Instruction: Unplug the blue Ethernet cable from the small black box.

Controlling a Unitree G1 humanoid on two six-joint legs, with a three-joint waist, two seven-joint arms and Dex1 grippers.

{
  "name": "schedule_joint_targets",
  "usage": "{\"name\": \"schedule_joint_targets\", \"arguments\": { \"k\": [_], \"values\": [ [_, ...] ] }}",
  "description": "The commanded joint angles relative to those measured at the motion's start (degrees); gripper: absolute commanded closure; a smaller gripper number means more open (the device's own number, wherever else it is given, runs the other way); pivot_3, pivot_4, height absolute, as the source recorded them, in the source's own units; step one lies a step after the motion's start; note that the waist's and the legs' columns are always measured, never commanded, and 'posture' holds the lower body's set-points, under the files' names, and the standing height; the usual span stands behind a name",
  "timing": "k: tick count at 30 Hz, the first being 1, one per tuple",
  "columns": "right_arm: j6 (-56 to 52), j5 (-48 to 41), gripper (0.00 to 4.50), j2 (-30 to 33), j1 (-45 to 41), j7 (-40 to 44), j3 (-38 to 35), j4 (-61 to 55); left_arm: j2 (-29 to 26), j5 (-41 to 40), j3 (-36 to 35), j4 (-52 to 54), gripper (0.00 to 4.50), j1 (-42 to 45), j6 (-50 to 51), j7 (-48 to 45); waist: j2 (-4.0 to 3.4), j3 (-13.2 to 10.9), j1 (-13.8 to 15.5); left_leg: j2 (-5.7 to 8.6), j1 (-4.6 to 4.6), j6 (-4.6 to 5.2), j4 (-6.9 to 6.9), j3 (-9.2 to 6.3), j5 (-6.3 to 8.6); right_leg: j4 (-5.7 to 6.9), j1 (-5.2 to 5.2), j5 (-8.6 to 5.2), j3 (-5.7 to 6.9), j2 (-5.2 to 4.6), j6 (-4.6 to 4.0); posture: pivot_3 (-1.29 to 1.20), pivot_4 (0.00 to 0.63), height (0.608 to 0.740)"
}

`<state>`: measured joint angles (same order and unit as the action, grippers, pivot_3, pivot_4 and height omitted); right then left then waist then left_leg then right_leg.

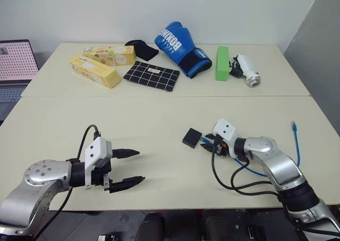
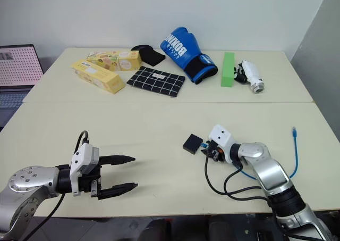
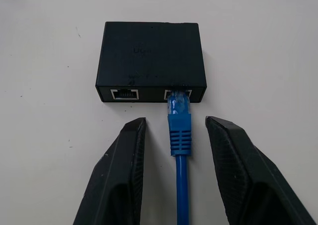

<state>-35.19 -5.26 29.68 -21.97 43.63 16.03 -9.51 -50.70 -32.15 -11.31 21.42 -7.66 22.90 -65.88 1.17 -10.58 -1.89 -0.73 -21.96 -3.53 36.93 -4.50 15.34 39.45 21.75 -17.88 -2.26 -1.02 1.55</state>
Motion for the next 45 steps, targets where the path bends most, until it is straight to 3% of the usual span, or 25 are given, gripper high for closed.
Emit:
{"name": "schedule_joint_targets", "arguments": {
  "k": [1, 6, 11, 16, 20, 30, 31, 45],
  "values": [
    [0.94, 0.9, 3.19, 0.69, -0.88, 0.24, 0.26, -0.03, 1.01, 0.0, -0.26, -0.84, 0.0, 0.33, -1.24, 0.07, 0.0, 0.0, 0.0, 0.0, 0.01, 0.0, 0.0, 0.0, 0.0, 0.0, 0.0, 0.0, 0.0, 0.0, 0.0, 0.0, 0.15, 0.74],
    [4.98, 2.06, 4.35, 2.56, -1.13, 1.5, 1.4, -1.85, 3.7, -2.34, -0.48, -1.98, 0.0, 2.18, 2.04, 3.15, 0.0, 0.0, 0.06, 0.0, 0.0, 0.0, 0.01, -0.01, 0.0, 0.01, -0.01, 0.0, 0.02, 0.0, 0.0, 0.0, 0.15, 0.74],
    [14.51, 2.91, 4.36, 2.98, -2.64, 3.61, 1.58, -4.1, 7.07, -9.73, -1.66, -1.81, 0.0, 5.97, 12.33, 8.75, 0.0, 0.0, 0.02, 0.0, -0.02, 0.0, 0.02, -0.03, 0.0, 0.02, -0.01, 0.0, 0.03, 0.0, 0.01, 0.0, 0.15, 0.74],
    [38.59, 8.84, 4.36, 4.81, -6.75, 6.13, 4.65, -1.6, 9.14, -22.14, -3.48, -0.34, 0.0, 10.0, 24.12, 13.47, 0.0, 0.0, -0.14, -0.01, 0.0, 0.0, 0.03, -0.03, 0.0, 0.05, 0.01, 0.0, 0.05, -0.02, 0.01, 0.0, 0.15, 0.74],
    [50.56, 10.82, 4.36, 3.86, -10.14, 6.51, 5.82, 1.8, 11.07, -27.48, -3.15, 0.18, 0.0, 13.47, 28.94, 17.91, 0.02, 0.0, -0.06, -0.04, 0.0, -0.01, 0.04, -0.06, -0.01, 0.05, -0.01, 0.0, 0.06, -0.04, 0.01, 0.0, 0.15, 0.74],
    [58.04, 11.99, 4.36, 1.23, -13.53, 6.54, 6.32, 4.92, 13.45, -30.26, -1.41, 0.03, 0.0, 15.89, 31.24, 20.41, 0.02, 0.01, 0.03, -0.05, 0.02, -0.04, 0.07, -0.07, -0.02, 0.09, -0.02, 0.01, 0.02, -0.06, 0.0, 0.0, 0.15, 0.74],
    [58.09, 11.96, 4.36, 1.11, -13.55, 6.52, 6.24, 4.92, 13.36, -30.13, -1.42, -0.28, 0.37, 15.81, 31.12, 20.02, 0.02, 0.01, 0.03, -0.05, 0.02, -0.04, 0.07, -0.08, -0.02, 0.09, -0.02, 0.01, 0.02, -0.06, 0.0, 0.0, 0.15, 0.74],
    [59.43, 13.0, 4.36, 0.07, -13.26, 5.65, 6.17, 3.76, 13.97, -26.33, 0.27, -2.35, 3.35, 15.83, 29.24, 18.64, 0.02, 0.01, 0.04, -0.03, 0.02, -0.04, 0.07, -0.07, -0.02, 0.09, -0.02, 0.01, 0.02, -0.06, -0.01, 0.0, 0.15, 0.74]
  ]
}}
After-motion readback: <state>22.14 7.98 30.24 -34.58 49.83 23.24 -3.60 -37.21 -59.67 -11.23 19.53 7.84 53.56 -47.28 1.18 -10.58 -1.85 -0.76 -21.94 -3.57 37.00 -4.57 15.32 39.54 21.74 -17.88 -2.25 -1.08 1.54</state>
